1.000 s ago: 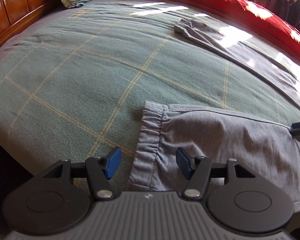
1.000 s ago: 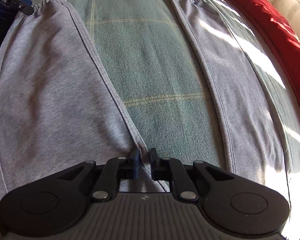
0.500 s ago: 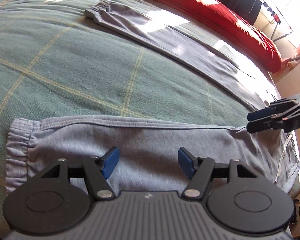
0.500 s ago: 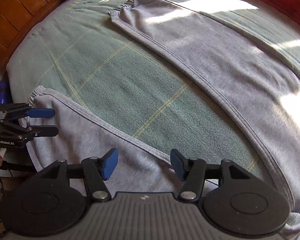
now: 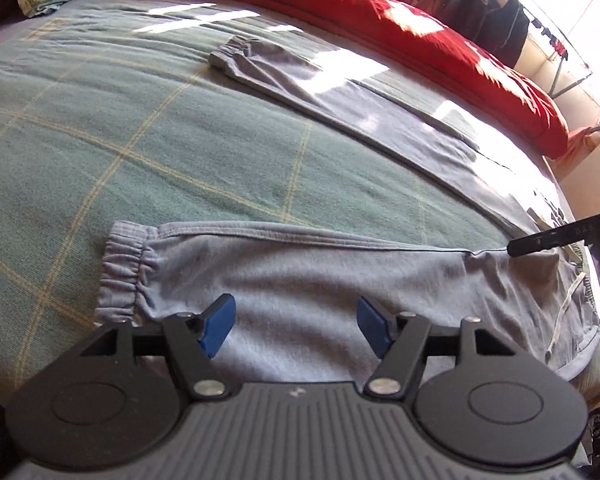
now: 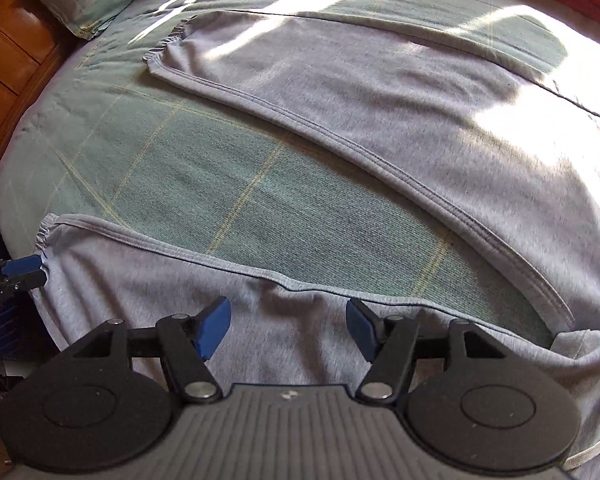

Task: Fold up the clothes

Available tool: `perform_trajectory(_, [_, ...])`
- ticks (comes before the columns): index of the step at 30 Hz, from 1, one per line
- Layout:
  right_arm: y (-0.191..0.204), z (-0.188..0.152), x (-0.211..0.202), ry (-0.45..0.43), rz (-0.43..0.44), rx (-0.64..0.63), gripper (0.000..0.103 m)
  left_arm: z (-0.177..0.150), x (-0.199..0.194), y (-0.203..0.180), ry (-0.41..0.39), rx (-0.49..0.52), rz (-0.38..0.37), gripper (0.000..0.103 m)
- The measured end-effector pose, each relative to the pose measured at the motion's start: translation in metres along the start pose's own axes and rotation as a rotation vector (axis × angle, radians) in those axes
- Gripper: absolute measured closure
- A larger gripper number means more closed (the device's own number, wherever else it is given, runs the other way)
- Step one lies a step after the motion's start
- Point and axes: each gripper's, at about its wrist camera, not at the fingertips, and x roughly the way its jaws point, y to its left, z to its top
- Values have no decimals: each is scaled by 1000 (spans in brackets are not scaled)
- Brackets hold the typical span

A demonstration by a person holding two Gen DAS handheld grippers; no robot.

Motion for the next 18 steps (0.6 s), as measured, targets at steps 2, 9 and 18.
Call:
perform_trajectory(2, [2,-3,-5,-10,15,32,31,-6,15,-13,42,14,-4,33])
perform_trajectory(9, [0,-16,-26,-54,33,92,29,-49,15,17,97,-47,172,32])
perform_trajectory(18, [-22,-46,-30,24,-56,-22,27,-45,-19,3,69,28,265,34])
